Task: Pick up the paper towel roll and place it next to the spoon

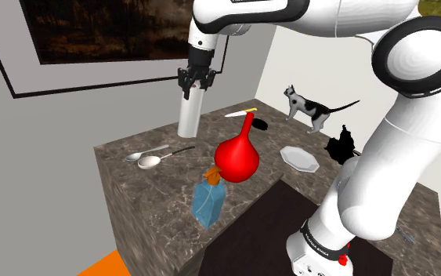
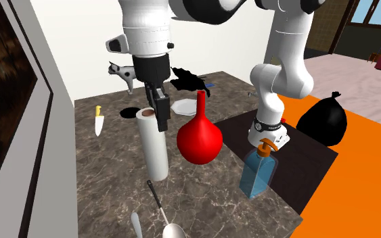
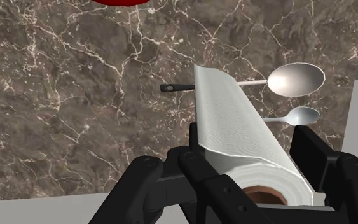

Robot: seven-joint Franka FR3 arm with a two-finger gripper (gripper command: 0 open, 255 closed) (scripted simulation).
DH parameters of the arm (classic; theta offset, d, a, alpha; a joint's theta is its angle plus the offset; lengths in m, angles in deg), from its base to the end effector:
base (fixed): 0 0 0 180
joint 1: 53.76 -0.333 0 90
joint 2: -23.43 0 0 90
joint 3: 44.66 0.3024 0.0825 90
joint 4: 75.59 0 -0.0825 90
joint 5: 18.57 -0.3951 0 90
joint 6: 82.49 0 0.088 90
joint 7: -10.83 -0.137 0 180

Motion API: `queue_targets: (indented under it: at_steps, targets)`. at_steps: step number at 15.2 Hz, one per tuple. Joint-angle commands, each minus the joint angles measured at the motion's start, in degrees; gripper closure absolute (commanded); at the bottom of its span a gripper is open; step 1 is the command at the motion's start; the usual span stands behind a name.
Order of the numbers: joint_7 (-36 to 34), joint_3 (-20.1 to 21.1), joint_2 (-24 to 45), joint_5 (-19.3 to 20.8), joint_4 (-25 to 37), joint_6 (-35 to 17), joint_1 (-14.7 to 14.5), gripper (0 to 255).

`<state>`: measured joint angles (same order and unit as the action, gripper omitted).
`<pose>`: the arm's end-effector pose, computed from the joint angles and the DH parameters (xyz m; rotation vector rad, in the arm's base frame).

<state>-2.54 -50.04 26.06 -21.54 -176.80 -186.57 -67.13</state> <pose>0.5816 0.0882 0.4805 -3.0912 0.1644 0.0065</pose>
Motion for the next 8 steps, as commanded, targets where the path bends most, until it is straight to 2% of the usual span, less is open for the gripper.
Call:
queue_targets:
  at_steps: [1, 8]
  targets:
    - [0.2, 0.0, 0.1, 0.0, -1.5, -1.6, 0.1, 255]
    - [0.5, 0.0, 0.8, -0.2, -6.0, -6.8, 0.0, 255]
